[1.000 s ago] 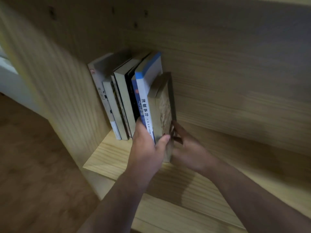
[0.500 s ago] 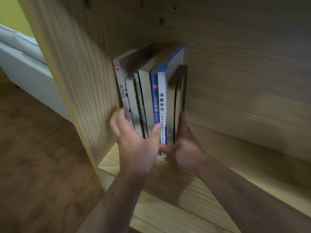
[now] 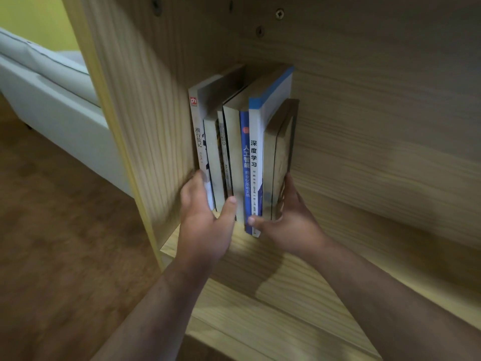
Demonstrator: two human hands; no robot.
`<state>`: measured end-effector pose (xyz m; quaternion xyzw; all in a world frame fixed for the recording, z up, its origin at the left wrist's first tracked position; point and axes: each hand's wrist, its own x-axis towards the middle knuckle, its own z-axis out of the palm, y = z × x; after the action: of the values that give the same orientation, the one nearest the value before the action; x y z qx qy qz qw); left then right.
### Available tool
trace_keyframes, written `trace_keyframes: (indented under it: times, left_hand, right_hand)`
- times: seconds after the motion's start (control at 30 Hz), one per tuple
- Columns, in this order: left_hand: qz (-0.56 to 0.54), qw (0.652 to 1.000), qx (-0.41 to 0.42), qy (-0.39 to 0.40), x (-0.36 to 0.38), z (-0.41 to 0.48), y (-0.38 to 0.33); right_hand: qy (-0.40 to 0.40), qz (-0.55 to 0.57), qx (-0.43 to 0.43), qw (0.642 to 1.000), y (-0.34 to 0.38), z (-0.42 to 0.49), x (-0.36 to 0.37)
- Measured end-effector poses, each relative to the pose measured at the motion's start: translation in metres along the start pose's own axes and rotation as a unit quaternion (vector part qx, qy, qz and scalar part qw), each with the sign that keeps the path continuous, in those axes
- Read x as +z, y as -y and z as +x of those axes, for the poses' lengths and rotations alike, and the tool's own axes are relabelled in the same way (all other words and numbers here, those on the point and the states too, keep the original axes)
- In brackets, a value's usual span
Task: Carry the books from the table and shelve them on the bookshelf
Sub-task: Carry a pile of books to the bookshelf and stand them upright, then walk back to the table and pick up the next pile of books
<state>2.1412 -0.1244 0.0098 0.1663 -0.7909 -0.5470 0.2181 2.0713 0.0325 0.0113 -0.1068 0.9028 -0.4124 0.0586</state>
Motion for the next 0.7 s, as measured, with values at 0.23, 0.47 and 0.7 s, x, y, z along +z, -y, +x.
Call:
trace_keyframes:
  times: [0.23,0.47,0.7]
  left_hand:
    - [0.113,0.986,-0.067,0.101,-0.037,-0.021,0.0]
    - [0.08,0.971,-0.14,0.177,-0.064,-0.064,0.001]
    - [-0.088,0.913,-0.374,0.137,-0.119,-0.173,0.029]
  right_hand:
    - [0.057,-0.104,0.047,0.992,0.019,-0.045,-0.026]
    - [0.074,-0.072,0.108,0.989,0.009,-0.116,-0.022]
    - [0.028,0.092,0.219,0.971,0.007,-0.211,-0.008]
